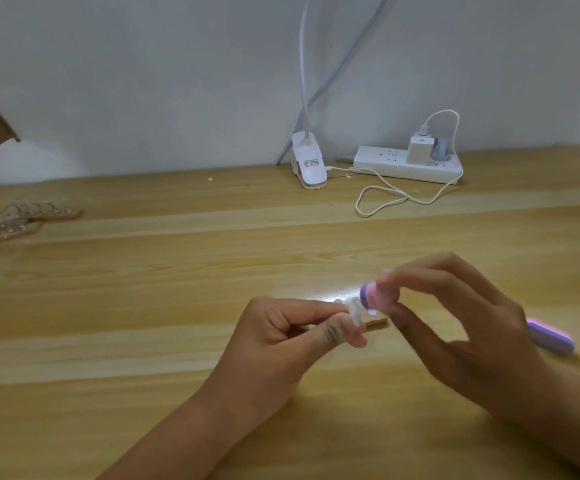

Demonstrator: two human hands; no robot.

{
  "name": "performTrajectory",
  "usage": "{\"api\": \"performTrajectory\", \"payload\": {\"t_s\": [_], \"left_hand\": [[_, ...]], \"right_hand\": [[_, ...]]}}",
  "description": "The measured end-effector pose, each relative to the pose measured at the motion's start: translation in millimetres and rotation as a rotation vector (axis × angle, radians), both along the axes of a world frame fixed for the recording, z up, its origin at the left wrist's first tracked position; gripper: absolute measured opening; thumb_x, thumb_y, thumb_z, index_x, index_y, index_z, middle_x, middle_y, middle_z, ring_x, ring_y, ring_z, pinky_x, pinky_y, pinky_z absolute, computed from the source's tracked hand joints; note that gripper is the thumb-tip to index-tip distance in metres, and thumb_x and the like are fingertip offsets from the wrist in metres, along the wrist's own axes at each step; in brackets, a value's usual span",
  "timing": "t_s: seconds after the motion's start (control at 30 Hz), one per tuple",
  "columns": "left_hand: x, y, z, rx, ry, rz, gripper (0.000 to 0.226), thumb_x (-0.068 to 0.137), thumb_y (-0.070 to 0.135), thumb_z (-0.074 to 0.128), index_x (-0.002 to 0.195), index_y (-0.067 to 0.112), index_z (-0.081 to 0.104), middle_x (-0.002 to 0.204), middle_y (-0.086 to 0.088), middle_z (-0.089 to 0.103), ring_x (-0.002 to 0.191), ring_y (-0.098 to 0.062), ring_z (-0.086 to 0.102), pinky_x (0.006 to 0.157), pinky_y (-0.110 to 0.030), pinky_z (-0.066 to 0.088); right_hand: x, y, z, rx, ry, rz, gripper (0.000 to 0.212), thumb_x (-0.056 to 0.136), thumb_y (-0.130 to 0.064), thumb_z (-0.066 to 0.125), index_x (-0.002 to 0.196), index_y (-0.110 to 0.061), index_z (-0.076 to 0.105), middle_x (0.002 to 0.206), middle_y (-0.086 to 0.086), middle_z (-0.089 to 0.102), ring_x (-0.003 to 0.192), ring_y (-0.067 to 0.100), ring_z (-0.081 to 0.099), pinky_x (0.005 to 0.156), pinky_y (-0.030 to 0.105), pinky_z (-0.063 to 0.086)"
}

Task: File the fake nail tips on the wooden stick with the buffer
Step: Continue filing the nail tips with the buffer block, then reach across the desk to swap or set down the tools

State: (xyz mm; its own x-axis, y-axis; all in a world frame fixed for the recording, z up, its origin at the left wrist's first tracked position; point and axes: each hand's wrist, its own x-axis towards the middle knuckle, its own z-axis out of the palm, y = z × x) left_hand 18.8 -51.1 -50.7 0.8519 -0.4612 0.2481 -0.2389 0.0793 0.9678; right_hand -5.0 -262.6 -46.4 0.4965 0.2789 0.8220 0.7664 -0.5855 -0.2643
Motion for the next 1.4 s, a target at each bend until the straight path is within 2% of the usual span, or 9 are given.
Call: {"api": "performTrajectory", "payload": {"t_s": [0.2,0.4,0.57,0.67,0.73,0.83,1.03,1.23,1.4], "left_hand": [[-2.0,-0.9,2.3,-0.065,0.005,-0.041,0.019,0.089,0.014,0.066,0.087,-0.002,0.077,0.067,0.005,0.070,0.045,0.010,0.048,0.051,0.000,0.035],[-4.2,-3.0,4.3,-0.064,0.009,-0.097,0.018,0.089,0.010,0.060,0.099,-0.001,0.072,0.058,0.026,0.061,0.045,0.014,0.050,0.051,0.004,0.034],[-3.9,-1.0,7.0,-0.079,0.057,-0.046,0.021,0.087,0.008,0.062,0.085,-0.009,0.074,0.067,-0.003,0.071,0.041,0.011,0.051,0.049,0.003,0.035],[-5.4,-3.8,7.5,-0.061,0.036,-0.098,0.023,0.088,0.005,0.059,0.101,-0.011,0.069,0.061,0.023,0.064,0.045,0.015,0.050,0.051,0.004,0.035],[-5.0,-3.4,7.4,-0.076,0.043,-0.095,0.022,0.087,0.006,0.059,0.096,-0.011,0.070,0.062,0.018,0.067,0.044,0.014,0.050,0.051,0.004,0.035],[-4.7,-1.5,10.0,-0.105,0.059,-0.029,0.023,0.083,0.012,0.066,0.085,-0.009,0.074,0.071,-0.011,0.072,0.043,0.010,0.052,0.052,0.000,0.039],[0.4,0.9,6.3,-0.053,0.016,0.069,0.013,0.081,0.011,0.071,0.089,0.003,0.077,0.086,-0.009,0.076,0.064,-0.001,0.067,0.060,-0.011,0.050],[-1.4,-3.9,4.3,0.075,-0.004,0.115,0.009,0.079,0.017,0.078,0.087,0.016,0.075,0.086,-0.005,0.076,0.084,-0.025,0.072,0.074,-0.051,0.055],[-2.6,-3.3,4.6,0.051,0.067,0.114,0.015,0.077,0.023,0.077,0.086,0.016,0.067,0.085,-0.008,0.076,0.080,-0.056,0.061,0.073,-0.070,0.047]], "right_hand": [[0.9,2.1,-2.6,-0.070,-0.014,-0.006,0.022,0.090,-0.001,0.064,0.109,-0.013,0.066,0.101,0.005,0.067,0.096,0.018,0.065,0.088,0.028,0.052],[-6.5,10.2,-6.9,-0.092,-0.069,0.075,0.024,0.093,-0.004,0.064,0.116,-0.009,0.061,0.110,0.000,0.062,0.106,0.018,0.064,0.096,0.023,0.048],[1.7,-1.6,-1.4,-0.044,-0.039,-0.011,0.022,0.091,-0.001,0.065,0.109,-0.012,0.065,0.104,-0.001,0.063,0.098,0.018,0.065,0.088,0.030,0.052],[-7.1,8.7,-5.5,-0.067,-0.051,0.073,0.024,0.090,-0.003,0.067,0.114,-0.008,0.063,0.110,0.001,0.062,0.104,0.019,0.065,0.094,0.025,0.049],[-5.6,7.2,-5.7,-0.083,-0.006,0.070,0.019,0.091,-0.002,0.066,0.110,-0.006,0.066,0.107,0.002,0.063,0.101,0.018,0.064,0.093,0.024,0.049],[8.9,-7.2,0.6,-0.082,0.100,-0.114,0.016,0.089,0.003,0.067,0.100,-0.008,0.070,0.096,0.001,0.064,0.089,0.016,0.064,0.086,0.022,0.049],[22.6,-24.7,-3.1,-0.310,0.572,-0.496,0.017,0.085,-0.010,0.070,0.100,-0.017,0.069,0.104,0.000,0.062,0.104,0.026,0.056,0.086,0.039,0.046],[7.6,0.4,4.4,-0.093,0.401,-0.132,0.035,0.088,-0.044,0.066,0.112,-0.020,0.074,0.132,-0.004,0.061,0.134,0.017,0.046,0.108,0.022,0.035],[-0.7,15.6,3.6,-0.040,0.354,-0.053,0.024,0.086,-0.039,0.069,0.102,-0.021,0.076,0.130,-0.004,0.060,0.140,0.021,0.043,0.110,0.025,0.035]]}}
